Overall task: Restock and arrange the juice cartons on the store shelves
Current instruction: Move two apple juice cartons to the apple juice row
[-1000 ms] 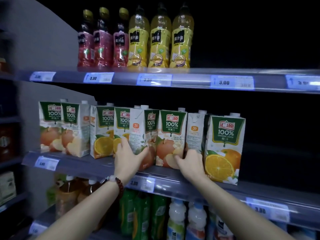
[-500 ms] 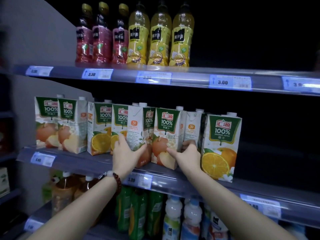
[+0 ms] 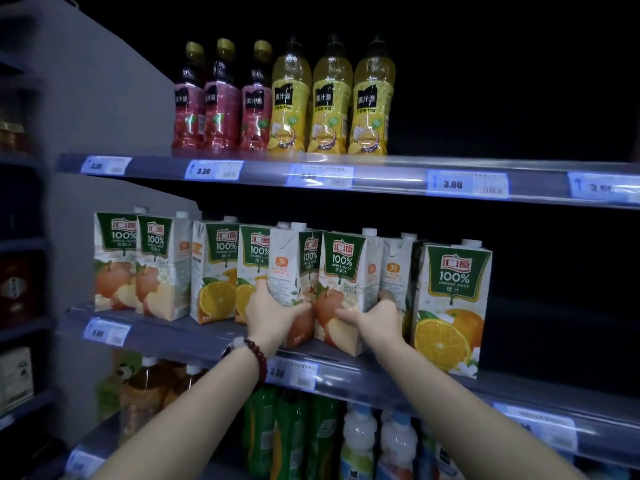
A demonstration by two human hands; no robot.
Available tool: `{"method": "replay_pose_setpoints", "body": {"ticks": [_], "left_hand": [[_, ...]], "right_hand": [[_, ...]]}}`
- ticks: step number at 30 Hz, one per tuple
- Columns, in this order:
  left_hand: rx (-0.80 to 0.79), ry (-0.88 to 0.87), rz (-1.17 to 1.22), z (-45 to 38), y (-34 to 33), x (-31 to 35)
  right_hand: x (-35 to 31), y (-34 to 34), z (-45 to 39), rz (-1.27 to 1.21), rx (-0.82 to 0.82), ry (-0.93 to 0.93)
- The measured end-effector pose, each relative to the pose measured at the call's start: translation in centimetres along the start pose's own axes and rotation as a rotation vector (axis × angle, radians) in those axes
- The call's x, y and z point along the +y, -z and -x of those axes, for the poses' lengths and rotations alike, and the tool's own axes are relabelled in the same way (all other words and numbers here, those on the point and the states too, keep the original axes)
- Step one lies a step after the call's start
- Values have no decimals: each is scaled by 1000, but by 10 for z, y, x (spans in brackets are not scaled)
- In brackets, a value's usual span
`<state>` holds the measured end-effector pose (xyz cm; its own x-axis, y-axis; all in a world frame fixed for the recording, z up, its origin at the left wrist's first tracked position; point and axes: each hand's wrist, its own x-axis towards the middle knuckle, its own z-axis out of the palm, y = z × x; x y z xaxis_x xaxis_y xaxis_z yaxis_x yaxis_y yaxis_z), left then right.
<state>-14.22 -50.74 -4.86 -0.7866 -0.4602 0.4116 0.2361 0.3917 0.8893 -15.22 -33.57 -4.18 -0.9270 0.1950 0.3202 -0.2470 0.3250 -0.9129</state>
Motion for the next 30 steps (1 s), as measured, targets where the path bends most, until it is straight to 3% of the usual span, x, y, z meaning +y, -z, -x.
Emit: {"method": "replay_pose_setpoints", "body": {"ticks": [6, 18, 30], "left_hand": [[-81, 5, 178, 2, 9, -1], [-60, -24, 527, 14, 18, 8], [-179, 12, 577, 73, 36, 18]], "right_hand": [[7, 13, 11, -93, 22, 34], [-1, 38, 27, -156, 10, 281], [8, 92, 52, -329, -172, 285]]}}
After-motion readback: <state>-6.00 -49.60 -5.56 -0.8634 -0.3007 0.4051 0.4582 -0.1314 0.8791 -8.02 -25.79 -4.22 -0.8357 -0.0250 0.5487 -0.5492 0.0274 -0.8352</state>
